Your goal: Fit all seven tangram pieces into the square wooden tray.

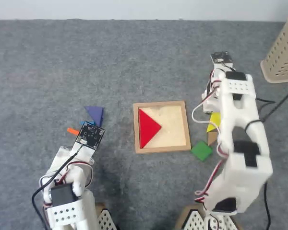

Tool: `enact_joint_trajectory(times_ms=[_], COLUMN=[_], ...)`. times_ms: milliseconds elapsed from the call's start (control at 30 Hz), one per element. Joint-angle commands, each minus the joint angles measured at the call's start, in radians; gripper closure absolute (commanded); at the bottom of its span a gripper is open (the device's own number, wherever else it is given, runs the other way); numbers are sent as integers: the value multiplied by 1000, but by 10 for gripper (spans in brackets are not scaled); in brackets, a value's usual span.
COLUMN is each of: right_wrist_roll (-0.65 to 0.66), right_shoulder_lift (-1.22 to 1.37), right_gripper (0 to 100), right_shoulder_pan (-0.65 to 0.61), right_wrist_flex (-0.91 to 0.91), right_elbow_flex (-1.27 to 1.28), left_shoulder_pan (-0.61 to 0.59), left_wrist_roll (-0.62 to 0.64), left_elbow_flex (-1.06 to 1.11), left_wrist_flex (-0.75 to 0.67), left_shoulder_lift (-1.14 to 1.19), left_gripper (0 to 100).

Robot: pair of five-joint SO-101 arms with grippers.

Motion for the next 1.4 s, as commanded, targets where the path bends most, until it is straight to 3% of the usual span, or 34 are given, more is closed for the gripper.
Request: enact_joint_trajectory(times_ms=[0,633,1033,1367], right_wrist_roll=[-18,-17,-64,-71], right_shoulder_lift=[76,268,15,-24], right_gripper=[729,731,731,728], right_shoulder_pan=[30,25,82,102], right_wrist_flex=[81,79,4,-79], right_elbow_flex=[-170,-222,-75,43], left_shoulder_pan=[0,0,0,0], left_wrist_roll=[-14,-14,-14,-14], left_elbow_flex=[-13,-13,-13,-13], left_wrist_flex=[11,12,12,12], left_shoulder_lift=[-23,-23,-23,-23], left_gripper=[986,986,986,986])
